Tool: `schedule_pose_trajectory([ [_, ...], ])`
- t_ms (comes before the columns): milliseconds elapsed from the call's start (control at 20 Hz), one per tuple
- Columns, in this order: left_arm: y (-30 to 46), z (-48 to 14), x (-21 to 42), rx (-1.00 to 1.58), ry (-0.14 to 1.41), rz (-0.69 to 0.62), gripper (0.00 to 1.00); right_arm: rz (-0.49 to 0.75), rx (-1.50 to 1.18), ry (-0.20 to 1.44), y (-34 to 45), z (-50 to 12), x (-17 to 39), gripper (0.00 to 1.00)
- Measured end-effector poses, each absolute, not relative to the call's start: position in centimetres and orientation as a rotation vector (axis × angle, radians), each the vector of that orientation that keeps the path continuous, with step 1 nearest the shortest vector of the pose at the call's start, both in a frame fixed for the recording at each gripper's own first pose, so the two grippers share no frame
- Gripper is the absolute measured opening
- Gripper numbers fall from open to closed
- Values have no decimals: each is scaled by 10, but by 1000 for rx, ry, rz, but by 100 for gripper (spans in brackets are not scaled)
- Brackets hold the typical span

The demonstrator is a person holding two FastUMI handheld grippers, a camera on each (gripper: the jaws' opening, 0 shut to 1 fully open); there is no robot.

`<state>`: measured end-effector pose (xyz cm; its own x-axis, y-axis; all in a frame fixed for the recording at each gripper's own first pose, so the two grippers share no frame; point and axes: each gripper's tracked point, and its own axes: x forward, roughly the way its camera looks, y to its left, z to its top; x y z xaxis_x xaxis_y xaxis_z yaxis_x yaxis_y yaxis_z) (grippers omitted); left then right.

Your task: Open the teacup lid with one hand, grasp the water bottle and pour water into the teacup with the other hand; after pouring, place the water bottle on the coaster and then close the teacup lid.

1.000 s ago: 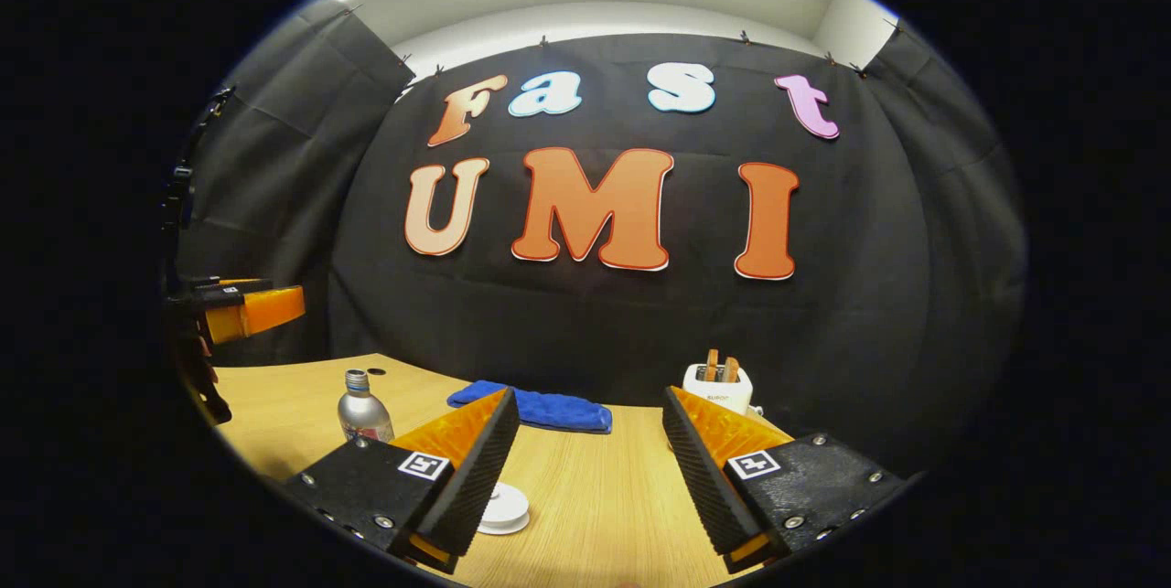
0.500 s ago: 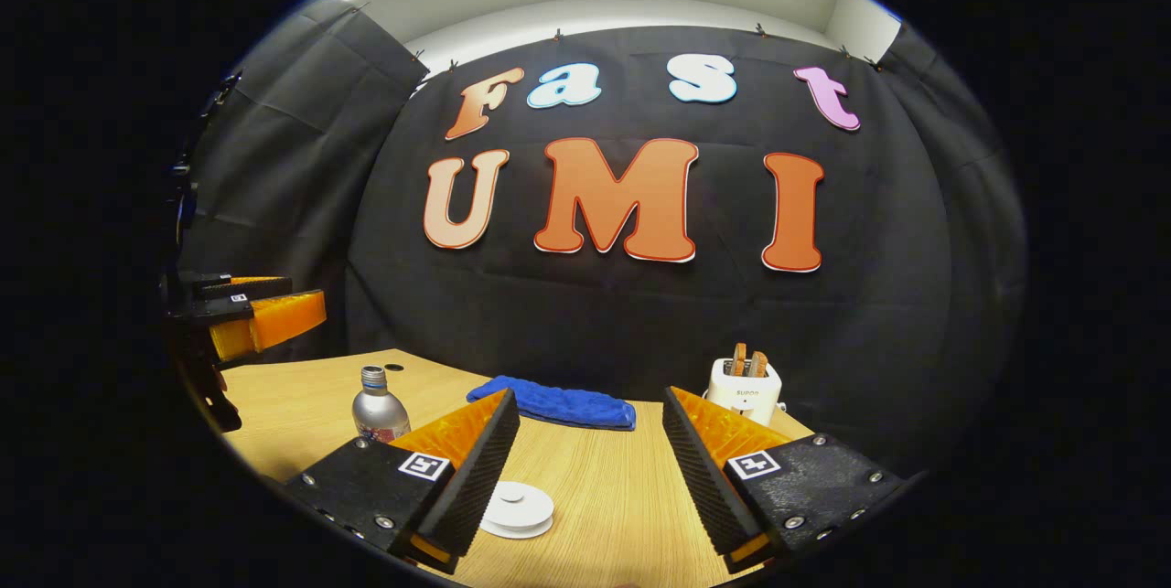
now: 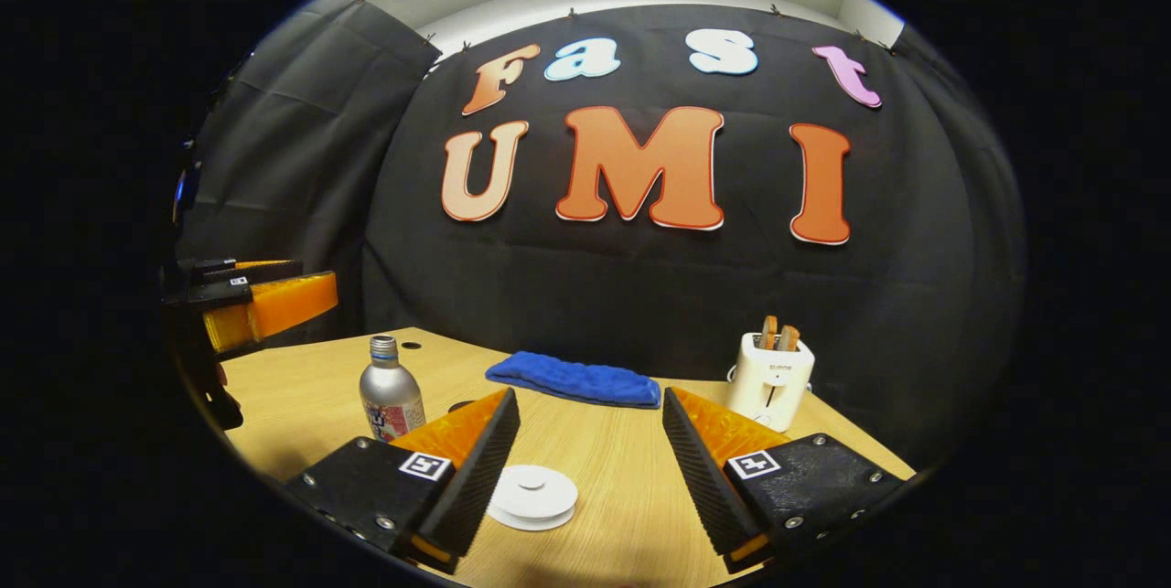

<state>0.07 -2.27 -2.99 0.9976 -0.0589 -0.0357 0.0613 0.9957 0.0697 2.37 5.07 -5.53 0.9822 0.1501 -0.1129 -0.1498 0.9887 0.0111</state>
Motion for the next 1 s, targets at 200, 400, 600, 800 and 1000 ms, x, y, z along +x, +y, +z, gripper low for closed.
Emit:
schedule_pose_trajectory([
  [200, -28, -38, -3, 91, 50, -70, 97, 208, 33, 215, 67, -94, 30, 84],
  [400, -29, -49, -4, 98, 73, -74, 96, 260, 47, 310, 87, -130, 43, 73],
  [600, -26, -62, -4, 93, 103, -69, 97, 279, 39, 382, 95, -157, 49, 62],
  [800, -22, -74, -3, 81, 132, -64, 100, 314, 37, 414, 105, -168, 49, 48],
  [1000, -23, -90, 0, 69, 167, -73, 100, 342, 13, 401, 110, -168, 50, 34],
])
